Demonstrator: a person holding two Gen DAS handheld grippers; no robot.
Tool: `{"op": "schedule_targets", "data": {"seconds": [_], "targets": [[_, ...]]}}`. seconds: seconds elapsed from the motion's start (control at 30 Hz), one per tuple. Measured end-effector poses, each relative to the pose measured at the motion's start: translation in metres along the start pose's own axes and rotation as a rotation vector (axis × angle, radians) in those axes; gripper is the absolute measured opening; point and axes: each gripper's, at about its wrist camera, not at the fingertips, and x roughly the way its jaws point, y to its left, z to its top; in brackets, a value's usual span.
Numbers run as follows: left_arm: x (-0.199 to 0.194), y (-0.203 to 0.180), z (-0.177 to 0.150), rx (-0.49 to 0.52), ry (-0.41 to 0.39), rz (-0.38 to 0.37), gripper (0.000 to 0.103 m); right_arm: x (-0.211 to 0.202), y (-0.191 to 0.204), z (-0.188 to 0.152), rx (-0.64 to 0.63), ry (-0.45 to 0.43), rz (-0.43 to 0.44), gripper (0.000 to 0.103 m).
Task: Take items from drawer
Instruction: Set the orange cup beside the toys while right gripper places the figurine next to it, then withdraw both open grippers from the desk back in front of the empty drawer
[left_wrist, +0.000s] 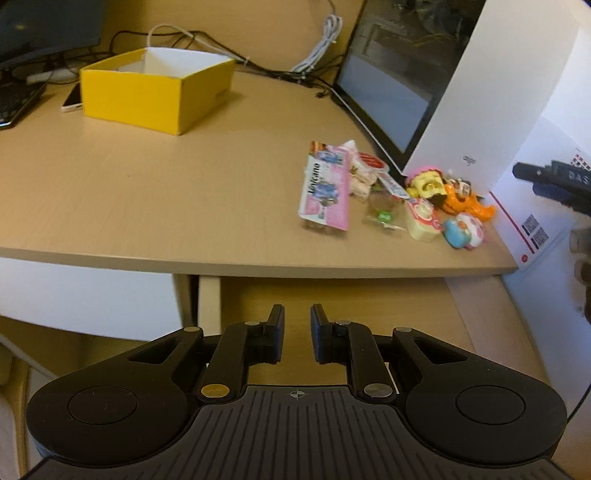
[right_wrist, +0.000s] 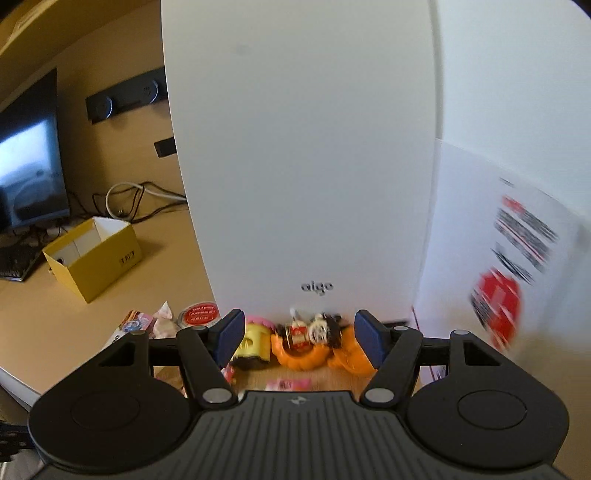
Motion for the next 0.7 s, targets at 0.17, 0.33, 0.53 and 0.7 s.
{"op": "schedule_targets", "data": {"seconds": [0.17, 0.33, 0.53, 0.7], "targets": [[-0.016, 0.006, -0.009, -0.029, -0.061, 0.019, 0.016, -0.006, 0.007, -0.017, -0.014, 0.037, 0.013, 0.066], [-0.055, 0.021, -0.026, -0.081, -0.156, 0.072, 0.016, -0.029, 0.030, -0.028, -0.058, 0.024, 0.050, 0.066], [-0.109, 0.005, -0.071, -0.082, -0.209, 0.081, 0.016, -0.108, 0.057, -0.064, -0.128, -0.027, 0.110, 0.066], [-0.143, -0.036, -0.120, 0.008, -0.173, 0.056, 0.016, -0.181, 0.066, -0.124, -0.095, 0.002, 0.180, 0.066]]}}
